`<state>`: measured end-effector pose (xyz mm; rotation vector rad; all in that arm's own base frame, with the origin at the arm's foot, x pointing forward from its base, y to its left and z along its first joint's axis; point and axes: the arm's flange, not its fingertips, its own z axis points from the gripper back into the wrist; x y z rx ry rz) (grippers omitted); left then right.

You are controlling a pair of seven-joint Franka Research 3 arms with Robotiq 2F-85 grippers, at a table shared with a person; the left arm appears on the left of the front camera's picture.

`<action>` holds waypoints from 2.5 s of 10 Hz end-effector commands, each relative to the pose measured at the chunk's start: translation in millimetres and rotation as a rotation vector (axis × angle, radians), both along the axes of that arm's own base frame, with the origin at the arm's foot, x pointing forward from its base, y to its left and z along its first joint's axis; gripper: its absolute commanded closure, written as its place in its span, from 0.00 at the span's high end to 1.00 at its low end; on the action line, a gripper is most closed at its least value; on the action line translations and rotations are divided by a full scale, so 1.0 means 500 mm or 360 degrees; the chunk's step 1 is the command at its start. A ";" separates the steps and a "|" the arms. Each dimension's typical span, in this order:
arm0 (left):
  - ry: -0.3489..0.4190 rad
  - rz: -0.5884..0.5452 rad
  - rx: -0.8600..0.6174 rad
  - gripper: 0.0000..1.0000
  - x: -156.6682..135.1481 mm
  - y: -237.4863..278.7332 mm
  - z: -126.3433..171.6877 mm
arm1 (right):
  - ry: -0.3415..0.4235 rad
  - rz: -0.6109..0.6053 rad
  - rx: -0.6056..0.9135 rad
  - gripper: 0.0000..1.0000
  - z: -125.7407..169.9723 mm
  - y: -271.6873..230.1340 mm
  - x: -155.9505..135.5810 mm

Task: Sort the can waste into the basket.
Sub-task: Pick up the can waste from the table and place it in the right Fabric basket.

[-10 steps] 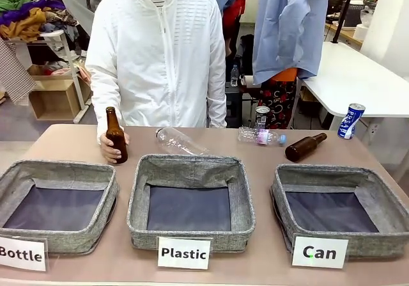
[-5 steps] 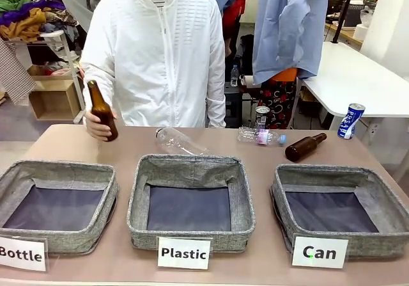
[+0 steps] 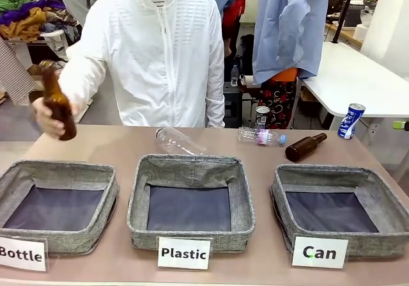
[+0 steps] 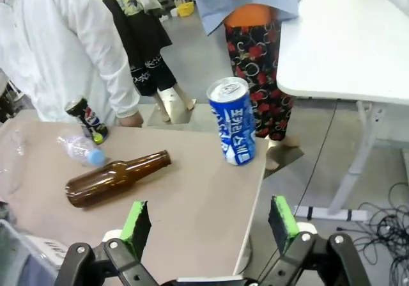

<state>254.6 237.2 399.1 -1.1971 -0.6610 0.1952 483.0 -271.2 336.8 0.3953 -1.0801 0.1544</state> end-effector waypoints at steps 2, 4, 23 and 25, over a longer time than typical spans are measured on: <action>-0.0425 0.0107 -0.0318 1.00 -0.116 0.128 0.206 | -0.0122 0.0049 -0.0268 1.00 -0.075 0.018 0.066; -0.0556 0.0134 -0.0439 1.00 -0.174 0.189 0.256 | -0.0172 0.0093 -0.0355 1.00 -0.105 0.033 0.108; 0.0025 -0.0705 -0.0269 1.00 -0.117 -0.101 0.140 | -0.0497 0.0070 -0.0053 1.00 -0.211 0.064 0.330; 0.0159 -0.0895 -0.0156 1.00 -0.117 -0.197 0.086 | -0.0513 0.0063 -0.0030 1.00 -0.206 0.070 0.335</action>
